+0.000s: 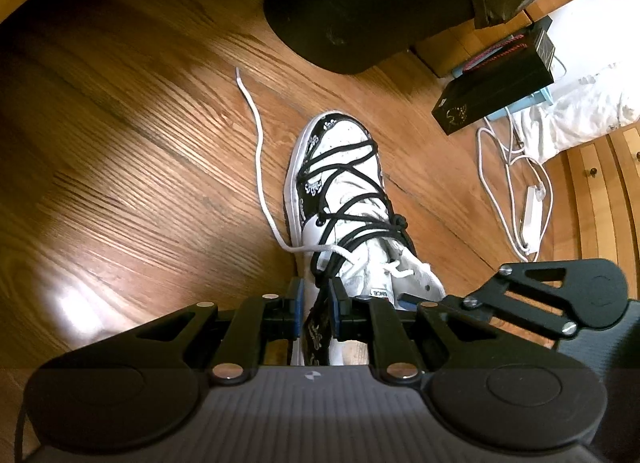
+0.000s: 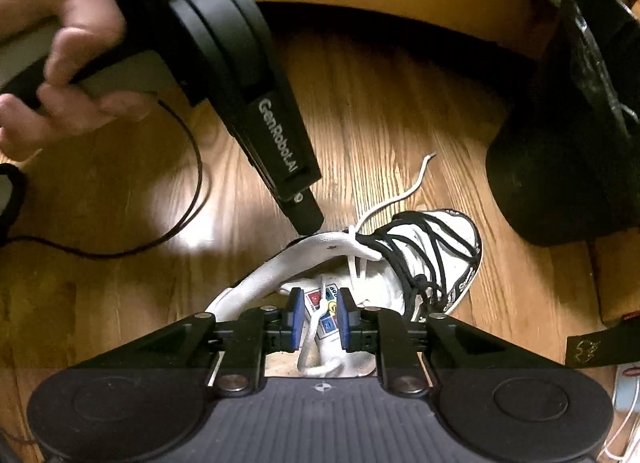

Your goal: Lace up shoes with both hands

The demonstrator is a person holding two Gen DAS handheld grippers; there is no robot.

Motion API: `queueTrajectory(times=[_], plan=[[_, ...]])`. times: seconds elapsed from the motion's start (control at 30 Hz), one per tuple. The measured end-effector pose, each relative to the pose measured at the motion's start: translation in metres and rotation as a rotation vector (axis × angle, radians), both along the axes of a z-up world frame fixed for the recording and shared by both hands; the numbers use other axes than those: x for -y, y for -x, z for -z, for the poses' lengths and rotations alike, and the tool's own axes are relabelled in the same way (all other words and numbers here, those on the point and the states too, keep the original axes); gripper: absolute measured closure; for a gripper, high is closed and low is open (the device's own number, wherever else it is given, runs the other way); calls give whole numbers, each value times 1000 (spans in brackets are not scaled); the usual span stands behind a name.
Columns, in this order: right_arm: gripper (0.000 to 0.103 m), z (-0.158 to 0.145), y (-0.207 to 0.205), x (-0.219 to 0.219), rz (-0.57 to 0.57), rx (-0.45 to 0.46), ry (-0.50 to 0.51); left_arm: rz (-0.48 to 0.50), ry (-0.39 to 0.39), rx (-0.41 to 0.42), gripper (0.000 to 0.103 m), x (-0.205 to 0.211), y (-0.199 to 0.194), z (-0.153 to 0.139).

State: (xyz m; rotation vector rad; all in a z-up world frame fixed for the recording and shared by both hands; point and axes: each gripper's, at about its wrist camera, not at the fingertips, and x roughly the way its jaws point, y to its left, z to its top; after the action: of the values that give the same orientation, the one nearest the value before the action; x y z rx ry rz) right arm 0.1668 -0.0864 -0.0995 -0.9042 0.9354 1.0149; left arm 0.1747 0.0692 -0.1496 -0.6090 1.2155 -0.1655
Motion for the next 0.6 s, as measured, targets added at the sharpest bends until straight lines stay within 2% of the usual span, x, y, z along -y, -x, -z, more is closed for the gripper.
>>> queueTrajectory(times=[0.07,0.2,0.33,0.6], plan=[[84,6,-1,-3,10,-5,37,-12,1,3,84,-2,-1,-1],[85,11,-5,0,43,-38,29,-17,6,8,84,-3,-2,-1],[98,13,-1,-1,53,-59,26,-34,23,-4,84,-6,-3,1],[98,-1,0,10,89,-24,-31,-53,30,8,84,-9,-6,-2]])
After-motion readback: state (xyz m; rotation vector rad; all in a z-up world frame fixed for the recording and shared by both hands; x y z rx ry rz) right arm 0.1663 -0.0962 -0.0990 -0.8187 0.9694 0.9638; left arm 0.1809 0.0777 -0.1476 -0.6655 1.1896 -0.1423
